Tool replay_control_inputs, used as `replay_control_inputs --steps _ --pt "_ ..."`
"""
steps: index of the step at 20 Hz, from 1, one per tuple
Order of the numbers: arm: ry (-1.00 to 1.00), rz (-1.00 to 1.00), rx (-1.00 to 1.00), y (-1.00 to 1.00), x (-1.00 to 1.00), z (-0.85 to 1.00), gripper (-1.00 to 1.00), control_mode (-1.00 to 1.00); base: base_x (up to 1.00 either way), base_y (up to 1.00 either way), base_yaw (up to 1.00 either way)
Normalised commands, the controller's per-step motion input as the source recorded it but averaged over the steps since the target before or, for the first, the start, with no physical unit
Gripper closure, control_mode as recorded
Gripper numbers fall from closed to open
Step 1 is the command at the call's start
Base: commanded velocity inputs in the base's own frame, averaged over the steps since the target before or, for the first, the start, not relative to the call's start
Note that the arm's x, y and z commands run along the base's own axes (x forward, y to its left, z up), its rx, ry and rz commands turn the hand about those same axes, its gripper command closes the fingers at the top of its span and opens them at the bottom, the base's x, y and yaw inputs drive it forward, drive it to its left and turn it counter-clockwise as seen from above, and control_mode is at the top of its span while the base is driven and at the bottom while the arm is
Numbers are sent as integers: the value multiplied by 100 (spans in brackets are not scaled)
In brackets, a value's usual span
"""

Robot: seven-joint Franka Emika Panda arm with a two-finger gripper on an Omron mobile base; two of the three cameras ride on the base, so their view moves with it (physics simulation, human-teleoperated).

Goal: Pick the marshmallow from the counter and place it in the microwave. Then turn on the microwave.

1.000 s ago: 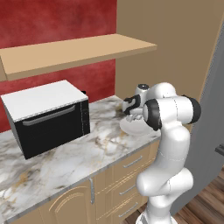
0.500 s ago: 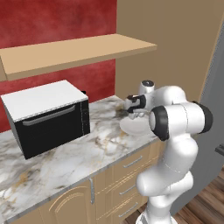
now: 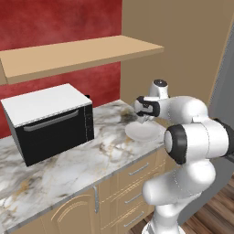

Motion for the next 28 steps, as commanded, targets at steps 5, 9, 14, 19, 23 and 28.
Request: replay_control_inputs --steps 5,9,14,19,23,28 --pt "0 0 2 0 -38 36 100 -100 0 0 0" --pt "0 0 2 0 -41 24 100 -100 0 0 0" --pt "1 0 2 0 -47 16 100 -100 0 0 0" --pt "2 0 1 0 -49 19 100 -100 0 0 0" --pt "0 0 1 0 -45 16 100 -100 0 0 0" --pt "0 0 0 2 -41 7 100 -100 0 0 0"
